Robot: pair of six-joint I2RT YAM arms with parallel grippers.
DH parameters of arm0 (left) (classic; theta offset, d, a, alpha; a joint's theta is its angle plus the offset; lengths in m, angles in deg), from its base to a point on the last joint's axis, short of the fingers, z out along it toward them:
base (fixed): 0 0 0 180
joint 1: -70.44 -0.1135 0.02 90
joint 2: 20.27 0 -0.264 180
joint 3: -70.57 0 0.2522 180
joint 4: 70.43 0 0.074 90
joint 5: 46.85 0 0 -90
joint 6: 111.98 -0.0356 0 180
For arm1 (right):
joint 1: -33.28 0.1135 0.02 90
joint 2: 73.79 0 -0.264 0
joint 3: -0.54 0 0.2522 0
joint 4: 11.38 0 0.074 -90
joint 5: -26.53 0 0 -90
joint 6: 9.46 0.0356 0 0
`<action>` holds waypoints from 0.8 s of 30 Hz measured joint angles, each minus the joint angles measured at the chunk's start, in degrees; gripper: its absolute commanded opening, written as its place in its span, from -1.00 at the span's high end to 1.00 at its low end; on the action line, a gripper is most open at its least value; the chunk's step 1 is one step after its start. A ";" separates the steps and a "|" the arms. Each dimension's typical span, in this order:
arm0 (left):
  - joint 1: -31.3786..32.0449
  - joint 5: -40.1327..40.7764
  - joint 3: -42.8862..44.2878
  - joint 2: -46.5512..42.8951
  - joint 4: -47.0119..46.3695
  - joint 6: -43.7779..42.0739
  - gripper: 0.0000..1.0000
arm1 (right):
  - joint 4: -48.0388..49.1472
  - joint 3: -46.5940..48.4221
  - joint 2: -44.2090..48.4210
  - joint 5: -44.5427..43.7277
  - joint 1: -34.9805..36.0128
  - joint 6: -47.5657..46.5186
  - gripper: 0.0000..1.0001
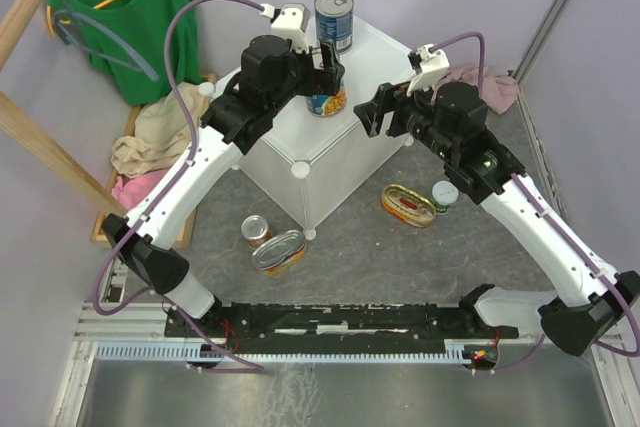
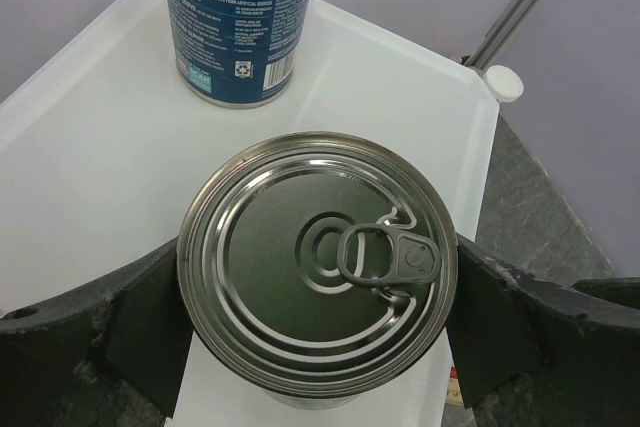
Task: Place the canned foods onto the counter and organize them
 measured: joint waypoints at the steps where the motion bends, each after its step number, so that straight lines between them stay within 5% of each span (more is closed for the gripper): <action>1: 0.00 -0.09 -0.28 -0.09 -0.35 0.00 0.03 | 0.07 -0.04 -0.04 -0.02 0.11 0.00 -0.68; 22: 0.02 -2.78 -5.60 -3.34 -4.57 0.02 -0.56 | 0.11 -0.09 -2.12 -2.10 3.39 -1.14 -0.69; 24: 0.13 -2.71 -5.60 -3.34 -4.57 0.00 -0.78 | 0.09 -0.09 -2.29 -2.14 3.52 -1.33 -0.69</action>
